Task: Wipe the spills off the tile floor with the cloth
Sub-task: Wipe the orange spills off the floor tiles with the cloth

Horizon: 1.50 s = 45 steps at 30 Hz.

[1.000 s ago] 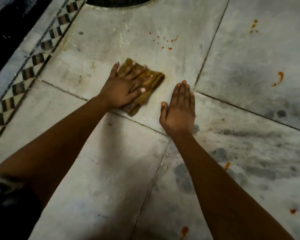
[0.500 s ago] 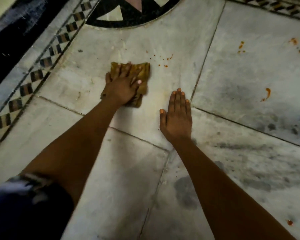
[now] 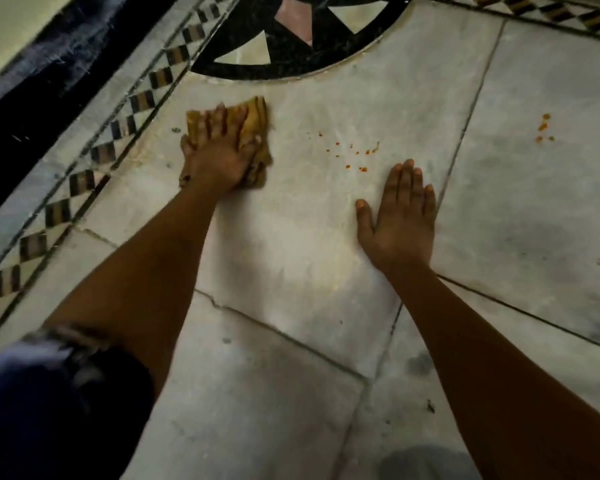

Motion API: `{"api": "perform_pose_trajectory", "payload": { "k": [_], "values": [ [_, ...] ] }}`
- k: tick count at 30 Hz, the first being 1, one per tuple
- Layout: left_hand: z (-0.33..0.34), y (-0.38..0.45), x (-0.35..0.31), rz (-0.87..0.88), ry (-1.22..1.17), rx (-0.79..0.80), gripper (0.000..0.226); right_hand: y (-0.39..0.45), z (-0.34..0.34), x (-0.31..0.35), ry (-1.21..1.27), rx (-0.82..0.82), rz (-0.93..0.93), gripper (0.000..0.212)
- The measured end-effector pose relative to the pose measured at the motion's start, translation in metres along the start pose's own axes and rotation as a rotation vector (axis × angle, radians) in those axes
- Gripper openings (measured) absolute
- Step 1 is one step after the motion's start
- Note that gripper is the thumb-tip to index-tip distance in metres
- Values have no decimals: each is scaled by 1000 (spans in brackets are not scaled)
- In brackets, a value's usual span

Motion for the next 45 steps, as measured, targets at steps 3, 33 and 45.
{"api": "perform_pose_trajectory", "payload": {
  "k": [3,33,45],
  "values": [
    [-5,44,-32,-97,-29,41,64,1,-1,-1,-19,-13,0,81],
    [-6,9,-74,57,-34,42,52,-1,-1,-1,15,4,5,77],
    [6,-39,-71,295,98,4,59,-1,-2,-1,28,-1,0,77]
  ]
}}
Point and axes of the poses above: each hand's wrist, its own y-axis towards the middle knuckle, its own z-axis out of the palm, x = y × z, the point moved 7 cm from there along y, towards the middle knuckle, and after that the axes turned 10 degrees about y, right-handed, at the moved point
